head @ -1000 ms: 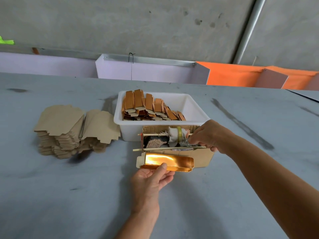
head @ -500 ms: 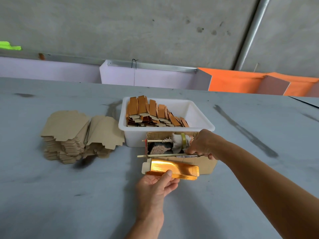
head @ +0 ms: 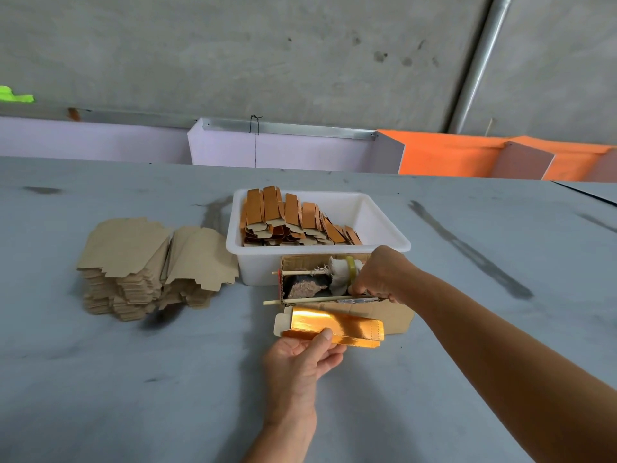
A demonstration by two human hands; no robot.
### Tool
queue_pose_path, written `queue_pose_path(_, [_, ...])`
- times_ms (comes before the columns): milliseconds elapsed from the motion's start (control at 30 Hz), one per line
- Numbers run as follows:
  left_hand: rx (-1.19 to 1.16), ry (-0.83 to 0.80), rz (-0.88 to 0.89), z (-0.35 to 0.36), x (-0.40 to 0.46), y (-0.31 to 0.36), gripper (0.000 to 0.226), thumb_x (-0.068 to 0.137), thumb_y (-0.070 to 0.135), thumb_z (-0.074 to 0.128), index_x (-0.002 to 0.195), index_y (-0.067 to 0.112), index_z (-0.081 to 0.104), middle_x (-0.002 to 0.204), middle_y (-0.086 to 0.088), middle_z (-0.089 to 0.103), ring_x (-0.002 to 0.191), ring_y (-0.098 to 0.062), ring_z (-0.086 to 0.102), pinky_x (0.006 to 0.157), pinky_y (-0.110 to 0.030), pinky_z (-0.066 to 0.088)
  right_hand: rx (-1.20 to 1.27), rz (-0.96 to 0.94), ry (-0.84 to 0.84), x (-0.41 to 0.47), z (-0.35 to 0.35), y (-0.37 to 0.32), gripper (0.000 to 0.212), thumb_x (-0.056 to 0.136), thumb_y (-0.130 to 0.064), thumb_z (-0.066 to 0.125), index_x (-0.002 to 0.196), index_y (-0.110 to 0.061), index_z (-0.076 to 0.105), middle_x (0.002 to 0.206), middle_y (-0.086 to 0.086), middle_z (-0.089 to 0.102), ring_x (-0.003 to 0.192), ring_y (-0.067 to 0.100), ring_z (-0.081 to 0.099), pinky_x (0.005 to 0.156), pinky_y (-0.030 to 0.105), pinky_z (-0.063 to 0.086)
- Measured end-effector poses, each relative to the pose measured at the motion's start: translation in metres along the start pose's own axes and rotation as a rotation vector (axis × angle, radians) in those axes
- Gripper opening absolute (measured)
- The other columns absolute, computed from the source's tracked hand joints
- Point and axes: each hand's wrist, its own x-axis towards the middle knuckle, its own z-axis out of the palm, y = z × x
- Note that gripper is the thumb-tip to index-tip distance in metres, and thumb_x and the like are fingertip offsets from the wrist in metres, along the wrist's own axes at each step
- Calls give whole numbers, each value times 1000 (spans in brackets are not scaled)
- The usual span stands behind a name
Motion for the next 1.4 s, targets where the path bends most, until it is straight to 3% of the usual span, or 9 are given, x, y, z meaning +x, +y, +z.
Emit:
queue_pose_path(133, [3, 3, -3, 0, 0, 0, 3, 80, -3, 67, 78, -3, 64, 69, -20, 70, 62, -27, 70, 54, -26, 56, 37, 6, 42, 3, 2, 1, 25, 75, -14, 75, 77, -9, 50, 69, 4, 50, 59, 13, 48, 49, 21, 40])
queue_pose_path(467, [19, 2, 11, 0, -1, 1, 2, 81, -2, 66, 79, -3, 64, 70, -20, 70, 63, -28, 70, 56, -27, 58, 120, 35, -32, 0, -1, -1, 27, 75, -8, 73, 95, -7, 56, 71, 5, 47, 58, 13, 42, 45, 22, 32])
queue_pose_path(667, [25, -8, 40, 1, -1, 0, 3, 81, -3, 65, 78, -2, 65, 67, -18, 70, 60, -24, 69, 55, -26, 57, 173, 38, -47, -7, -8, -4, 18, 80, -8, 67, 90, -7, 53, 73, 6, 50, 53, 11, 39, 39, 20, 29])
queue_pose_path(767, [47, -7, 66, 2, -1, -2, 6, 81, -3, 65, 75, -1, 65, 64, -15, 70, 60, -24, 69, 56, -25, 57, 195, 48, -52, -10, -10, -4, 10, 79, -1, 64, 77, -4, 55, 61, 6, 50, 44, 10, 38, 30, 12, 25])
queue_pose_path(967, [75, 12, 106, 5, 0, -5, 5, 81, -4, 65, 77, -1, 64, 62, -12, 69, 57, -20, 68, 55, -23, 55, 212, 51, -26, -14, -12, -4, 23, 69, 12, 60, 57, -4, 48, 48, 5, 41, 41, 11, 36, 33, 16, 26])
queue_pose_path(1167, [50, 11, 81, 7, 2, -4, 4, 83, -4, 64, 86, -2, 64, 66, -10, 70, 58, -18, 68, 56, -23, 56, 303, 36, 23, -20, -13, -4, 23, 66, 12, 63, 62, -5, 48, 52, 6, 43, 46, 14, 39, 39, 21, 29])
queue_pose_path(1400, [-10, 76, 50, 13, 1, -9, 2, 82, -3, 66, 84, -2, 64, 67, -12, 70, 65, -28, 67, 56, -24, 57, 447, 62, 116, -20, -4, 7, 21, 68, 7, 67, 77, -4, 52, 66, 9, 48, 59, 18, 46, 44, 23, 33])
